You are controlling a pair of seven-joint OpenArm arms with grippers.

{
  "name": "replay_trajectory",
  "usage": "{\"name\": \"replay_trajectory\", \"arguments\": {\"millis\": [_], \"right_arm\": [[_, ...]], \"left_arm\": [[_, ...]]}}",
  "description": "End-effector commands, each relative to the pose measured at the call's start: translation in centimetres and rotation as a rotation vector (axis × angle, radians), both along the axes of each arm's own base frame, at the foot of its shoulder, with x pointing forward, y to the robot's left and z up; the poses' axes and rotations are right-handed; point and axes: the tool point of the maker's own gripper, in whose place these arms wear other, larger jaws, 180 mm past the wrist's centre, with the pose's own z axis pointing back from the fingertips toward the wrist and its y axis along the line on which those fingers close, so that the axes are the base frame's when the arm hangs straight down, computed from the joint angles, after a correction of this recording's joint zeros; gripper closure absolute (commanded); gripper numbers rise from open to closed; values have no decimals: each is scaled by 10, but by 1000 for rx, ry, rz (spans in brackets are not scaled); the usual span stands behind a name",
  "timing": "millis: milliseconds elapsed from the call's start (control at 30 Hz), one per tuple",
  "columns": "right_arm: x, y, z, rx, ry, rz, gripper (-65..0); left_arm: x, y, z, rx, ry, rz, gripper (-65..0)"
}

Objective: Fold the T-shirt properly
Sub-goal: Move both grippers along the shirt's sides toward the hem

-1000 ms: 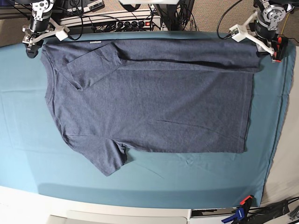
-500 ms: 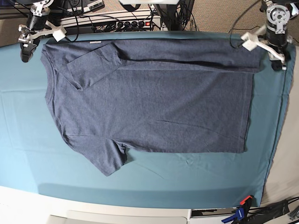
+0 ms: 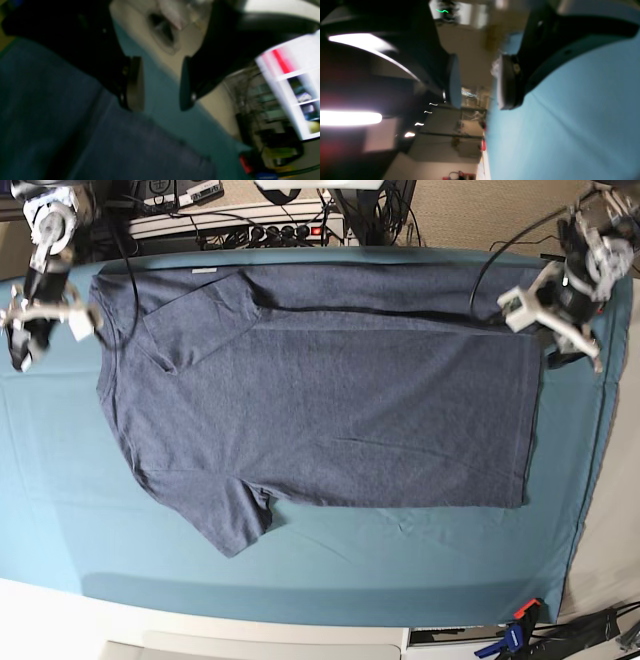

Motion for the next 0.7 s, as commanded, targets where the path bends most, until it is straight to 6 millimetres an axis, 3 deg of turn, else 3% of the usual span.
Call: {"name": "replay_trajectory", "arguments": {"millis": [0, 167, 267, 367, 500, 667], "right_arm": [[20, 5, 20, 20, -72, 38, -250], [67, 19, 24, 344, -147, 22, -250], [89, 37, 23, 521, -195, 14, -250], [103, 56, 12, 680, -222, -15, -250], [121, 74, -23, 861, -249, -104, -250], [146, 84, -57, 975, -239, -190, -250]], "left_arm": [[9, -9, 10, -54, -12, -17, -255], [12, -47, -5, -314, 167, -4, -255], [16, -61, -20, -432, 248, 29, -255], [35, -57, -37, -488, 254, 119, -255], [70, -43, -62, -526, 232, 267, -255], [118, -33, -67, -587, 218, 393, -255]]}}
